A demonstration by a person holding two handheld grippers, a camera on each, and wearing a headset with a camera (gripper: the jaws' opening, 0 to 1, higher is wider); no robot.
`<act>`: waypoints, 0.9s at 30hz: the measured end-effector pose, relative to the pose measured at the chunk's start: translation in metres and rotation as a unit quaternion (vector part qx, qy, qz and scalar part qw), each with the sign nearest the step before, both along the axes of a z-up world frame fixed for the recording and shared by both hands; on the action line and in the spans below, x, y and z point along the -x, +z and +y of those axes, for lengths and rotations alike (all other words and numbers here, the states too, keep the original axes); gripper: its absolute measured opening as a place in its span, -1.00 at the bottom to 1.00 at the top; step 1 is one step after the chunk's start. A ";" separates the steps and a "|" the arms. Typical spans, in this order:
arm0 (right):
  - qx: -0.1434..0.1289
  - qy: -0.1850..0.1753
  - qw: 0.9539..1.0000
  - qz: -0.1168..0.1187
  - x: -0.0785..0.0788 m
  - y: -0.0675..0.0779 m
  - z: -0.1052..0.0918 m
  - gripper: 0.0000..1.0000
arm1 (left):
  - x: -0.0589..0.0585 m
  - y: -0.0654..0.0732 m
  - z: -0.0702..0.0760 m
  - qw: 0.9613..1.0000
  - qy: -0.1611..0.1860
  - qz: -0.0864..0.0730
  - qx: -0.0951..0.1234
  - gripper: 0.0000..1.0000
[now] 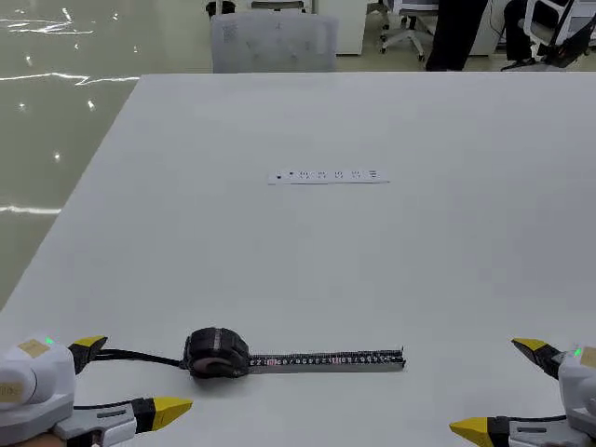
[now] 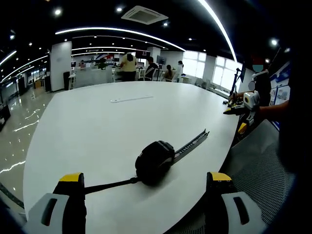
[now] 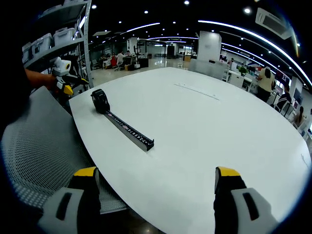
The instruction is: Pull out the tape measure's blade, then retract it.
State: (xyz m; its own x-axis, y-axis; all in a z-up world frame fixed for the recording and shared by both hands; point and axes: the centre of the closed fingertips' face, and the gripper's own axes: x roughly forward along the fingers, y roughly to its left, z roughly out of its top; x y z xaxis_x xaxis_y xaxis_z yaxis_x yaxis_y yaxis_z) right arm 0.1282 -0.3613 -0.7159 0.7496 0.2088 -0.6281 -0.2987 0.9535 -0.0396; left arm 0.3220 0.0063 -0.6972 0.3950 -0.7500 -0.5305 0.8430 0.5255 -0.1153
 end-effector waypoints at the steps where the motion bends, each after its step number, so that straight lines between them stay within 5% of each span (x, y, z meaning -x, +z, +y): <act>1: 0.000 -0.001 1.000 0.000 0.001 0.001 0.000 1.00 | 0.002 0.000 -0.001 1.000 0.000 0.004 0.001 1.00; 22: 0.004 0.025 1.000 0.004 0.006 -0.001 0.012 0.94 | 0.009 -0.001 -0.002 1.000 -0.007 0.005 -0.009 1.00; 25: -0.001 0.023 1.000 0.005 0.004 0.001 0.015 0.94 | 0.010 0.000 -0.006 1.000 -0.002 0.015 -0.012 1.00; 27: -0.001 0.025 1.000 0.007 0.002 0.003 0.016 0.94 | 0.010 0.006 -0.012 0.999 0.018 0.038 -0.012 1.00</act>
State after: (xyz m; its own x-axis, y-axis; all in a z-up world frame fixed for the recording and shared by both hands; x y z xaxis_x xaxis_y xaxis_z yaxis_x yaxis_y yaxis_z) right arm 0.1265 -0.3451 -0.7127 0.7289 0.2468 -0.6386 -0.3459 0.9377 -0.0324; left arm 0.3123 -0.0057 -0.6913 0.3784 -0.7233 -0.5777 0.8130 0.5580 -0.1660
